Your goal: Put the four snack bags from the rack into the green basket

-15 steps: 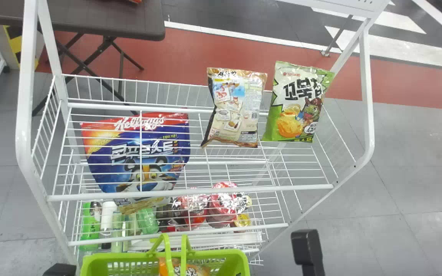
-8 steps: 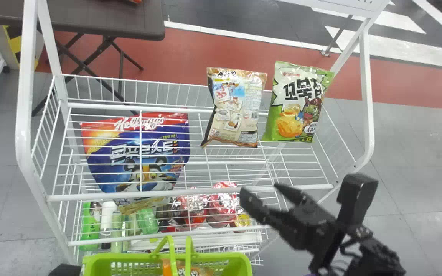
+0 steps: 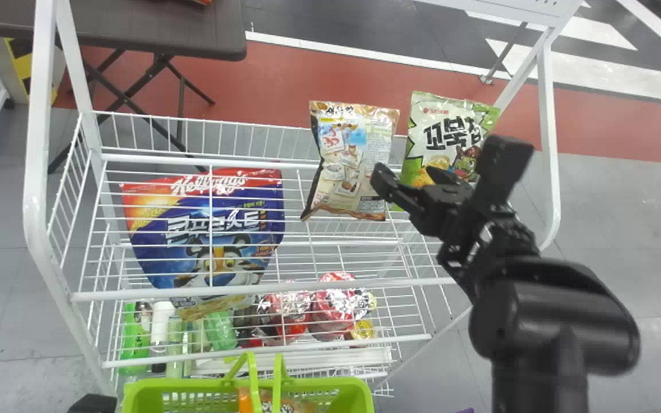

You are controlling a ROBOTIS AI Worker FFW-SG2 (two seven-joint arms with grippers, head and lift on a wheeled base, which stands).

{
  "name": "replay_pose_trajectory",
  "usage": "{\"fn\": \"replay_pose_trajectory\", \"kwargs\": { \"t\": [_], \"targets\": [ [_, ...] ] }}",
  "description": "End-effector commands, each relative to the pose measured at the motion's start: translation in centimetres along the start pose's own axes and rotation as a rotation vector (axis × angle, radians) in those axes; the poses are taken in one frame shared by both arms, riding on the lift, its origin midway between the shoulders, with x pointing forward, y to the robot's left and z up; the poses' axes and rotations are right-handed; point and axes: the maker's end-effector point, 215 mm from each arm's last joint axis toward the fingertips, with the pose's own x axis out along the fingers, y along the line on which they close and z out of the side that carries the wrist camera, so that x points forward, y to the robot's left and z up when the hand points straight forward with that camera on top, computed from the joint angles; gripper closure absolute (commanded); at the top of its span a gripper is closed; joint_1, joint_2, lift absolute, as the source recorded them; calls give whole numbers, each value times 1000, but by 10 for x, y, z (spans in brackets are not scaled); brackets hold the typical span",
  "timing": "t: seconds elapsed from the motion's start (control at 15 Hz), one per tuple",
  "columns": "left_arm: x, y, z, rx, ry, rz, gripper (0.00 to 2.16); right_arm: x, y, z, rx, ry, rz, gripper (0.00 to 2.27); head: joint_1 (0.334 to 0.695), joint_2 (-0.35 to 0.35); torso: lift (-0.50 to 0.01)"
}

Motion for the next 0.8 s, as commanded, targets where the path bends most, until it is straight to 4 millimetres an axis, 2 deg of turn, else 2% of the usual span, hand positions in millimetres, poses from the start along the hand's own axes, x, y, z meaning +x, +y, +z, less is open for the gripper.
{"fn": "replay_pose_trajectory", "kwargs": {
  "t": [0.0, 0.13, 0.2, 0.27, 0.33, 0.4, 0.53, 0.73],
  "targets": [
    [-4, 1, 1, 3, -6, 6, 2132, 25, 12, -15, 33, 73, 44, 198, 695, -350, -6],
    [-5, 3, 0, -5, -9, 8, 2132, 40, 25, -27, 43, 112, 90, 245, 695, -350, -6],
    [-4, 3, 0, -6, -11, 7, 2132, 46, 29, -32, 31, 129, 95, 370, 695, -350, -6],
    [-4, 3, 0, -3, -12, 7, 2132, 48, 31, -36, 24, 140, 96, 910, 695, -350, -6],
    [-4, 4, 1, -1, -12, 8, 2132, 47, 33, -39, 21, 144, 93, 1811, 695, -350, -6],
    [-4, 4, 0, -6, -12, 10, 2132, 46, 36, -41, 18, 143, 100, 2007, 695, -350, -6],
    [-4, 4, 1, -4, -12, 10, 2132, 36, 35, -28, -13, 76, 97, 2115, 695, -350, -6],
    [-3, 5, 3, -6, -6, 11, 2132, 11, 30, -14, -6, 31, 94, 2125, 695, -350, -6]
  ]
}}
